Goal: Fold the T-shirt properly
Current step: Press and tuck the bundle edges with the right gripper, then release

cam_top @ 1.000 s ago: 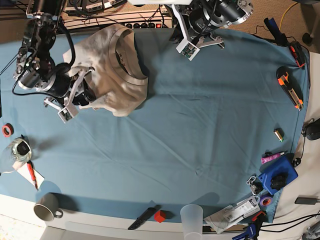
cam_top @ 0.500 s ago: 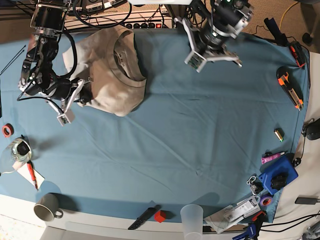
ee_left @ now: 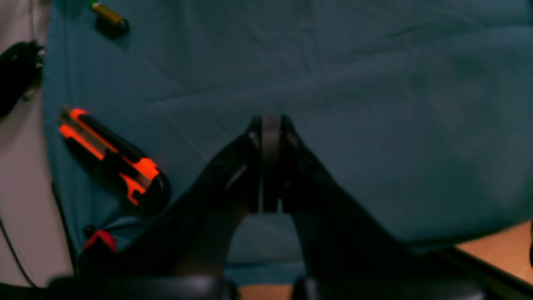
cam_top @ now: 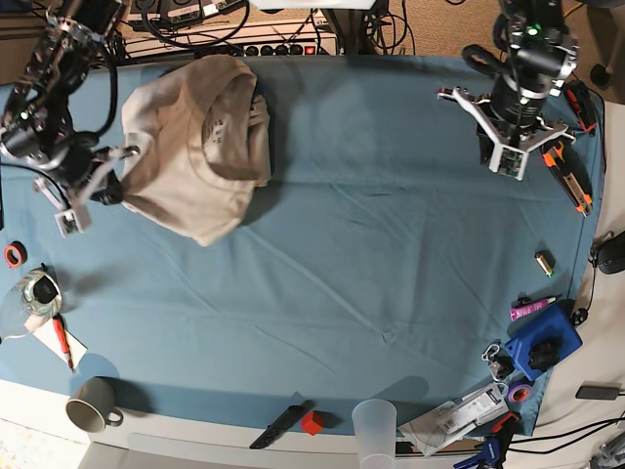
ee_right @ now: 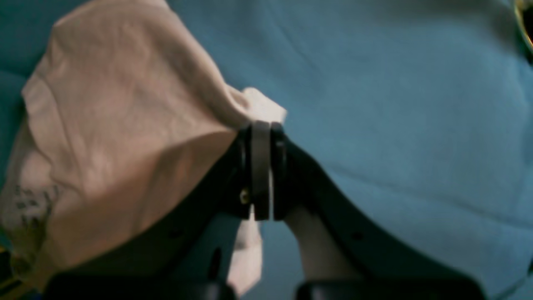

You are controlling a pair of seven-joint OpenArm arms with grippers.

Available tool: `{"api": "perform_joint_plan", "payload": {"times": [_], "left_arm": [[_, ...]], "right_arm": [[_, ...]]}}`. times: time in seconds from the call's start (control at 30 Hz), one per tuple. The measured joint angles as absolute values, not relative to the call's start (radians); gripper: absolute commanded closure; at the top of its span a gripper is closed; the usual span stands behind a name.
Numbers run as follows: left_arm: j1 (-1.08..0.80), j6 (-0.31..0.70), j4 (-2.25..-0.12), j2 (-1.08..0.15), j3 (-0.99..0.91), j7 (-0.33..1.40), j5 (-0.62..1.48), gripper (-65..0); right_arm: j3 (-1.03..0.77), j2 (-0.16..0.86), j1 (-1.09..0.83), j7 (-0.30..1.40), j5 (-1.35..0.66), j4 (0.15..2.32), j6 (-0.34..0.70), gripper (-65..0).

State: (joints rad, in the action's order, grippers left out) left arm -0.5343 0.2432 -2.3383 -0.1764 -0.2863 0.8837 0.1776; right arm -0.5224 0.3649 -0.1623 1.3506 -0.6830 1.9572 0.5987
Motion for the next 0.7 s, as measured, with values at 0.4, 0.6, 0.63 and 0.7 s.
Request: {"api": "perform_joint_plan", "payload": {"times": [0.4,0.6,0.63,0.7], "left_arm": [[-0.578,0.24,-2.338,-0.176,-0.392,0.888,0.177,0.0],[-0.579,0.24,-2.338,-0.175,-0.392,0.888,0.208,0.0],[-0.579,0.24,-2.338,-0.175,-0.392,0.889,0.208,0.0],[-0.579,0.24,-2.338,-0.175,-0.392,0.895,0.208,0.0]], "right_arm": [[-0.563,0.364,-0.171,1.296,-0.735,1.959,0.649,0.0],[-0.563,0.365,-0.149,1.29,-0.744,1.959,0.655,0.0],[-0.563,0.365,-0.149,1.29,-0.761,1.959,0.656,0.0],[-0.563,0.365,-0.149,1.306,-0.789,1.959,0.701,-1.0]]}}
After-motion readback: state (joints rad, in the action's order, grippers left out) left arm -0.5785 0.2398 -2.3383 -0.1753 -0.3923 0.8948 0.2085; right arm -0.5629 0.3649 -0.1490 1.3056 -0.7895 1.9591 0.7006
